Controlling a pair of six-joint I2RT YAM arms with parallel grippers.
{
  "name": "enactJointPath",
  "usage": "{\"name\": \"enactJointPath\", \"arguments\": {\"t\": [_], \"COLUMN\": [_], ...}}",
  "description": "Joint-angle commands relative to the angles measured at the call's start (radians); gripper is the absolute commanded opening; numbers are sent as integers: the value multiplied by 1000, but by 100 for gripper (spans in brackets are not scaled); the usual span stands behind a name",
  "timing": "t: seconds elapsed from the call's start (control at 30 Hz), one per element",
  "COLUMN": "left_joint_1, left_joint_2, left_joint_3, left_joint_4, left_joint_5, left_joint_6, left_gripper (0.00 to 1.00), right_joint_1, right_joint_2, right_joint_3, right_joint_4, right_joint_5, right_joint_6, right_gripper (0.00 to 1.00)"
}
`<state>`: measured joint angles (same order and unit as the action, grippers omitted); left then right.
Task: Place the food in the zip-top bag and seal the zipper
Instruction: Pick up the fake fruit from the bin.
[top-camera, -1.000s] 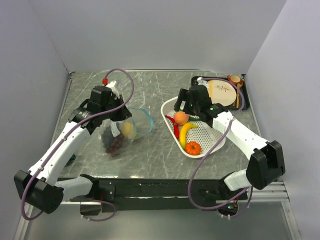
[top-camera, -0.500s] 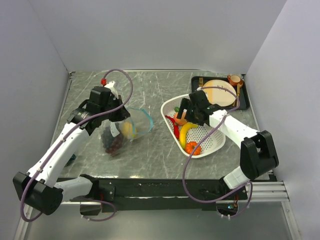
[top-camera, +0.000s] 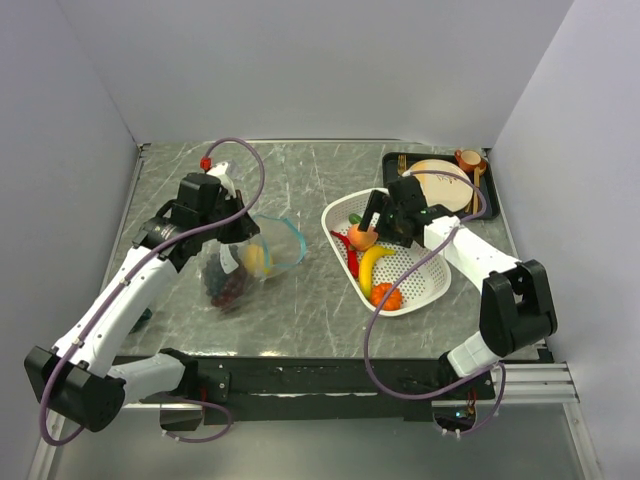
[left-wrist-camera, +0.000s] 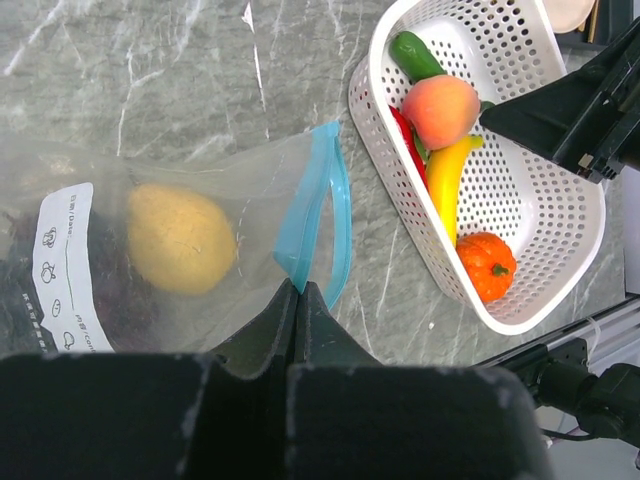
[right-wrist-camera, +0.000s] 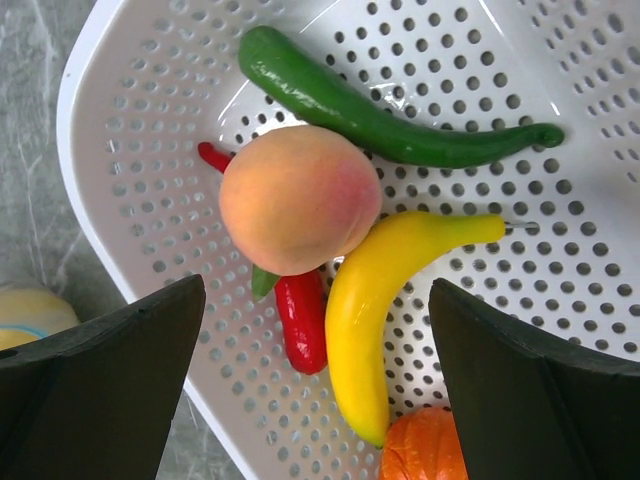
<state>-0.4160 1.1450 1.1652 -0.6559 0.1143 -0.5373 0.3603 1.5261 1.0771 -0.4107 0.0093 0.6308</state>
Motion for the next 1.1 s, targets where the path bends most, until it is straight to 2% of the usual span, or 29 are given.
{"name": "enactJointPath", "arguments": {"t": [0.0,0.3,0.47,0.67,0.93,1.03,1.07], "left_joint_1": [-3,-4,-4,-4,-4,-4,-6], "left_joint_2": [-25,-33,-25,-37,-37,-31,-30], "left_joint_3": [4,2,4,2,-6,-4,-2], "left_joint_4": [22,25,24,10,13,15,19], "left_joint_5": [-11,-21,-22,-38,-41,-33,-31], "left_joint_6": [16,14,13,14,13,13,14], "left_gripper": [1,1,1,1,1,1,1], "right_joint_1": [-15,-18,-29,-29,-35,-35,-35], "right_joint_2": [3,60,150,209,212,197,194], "right_joint_3": [0,-3,44,63,44,40,43], "right_joint_4": [36,96,136,176,194,193,184], "right_joint_5": [-6,-40,-55,-62,-72,-57,-58], "right_joint_6": [9,33,50,61,20,1,-5], "right_gripper": [100,99,91,90,70,71,76]}}
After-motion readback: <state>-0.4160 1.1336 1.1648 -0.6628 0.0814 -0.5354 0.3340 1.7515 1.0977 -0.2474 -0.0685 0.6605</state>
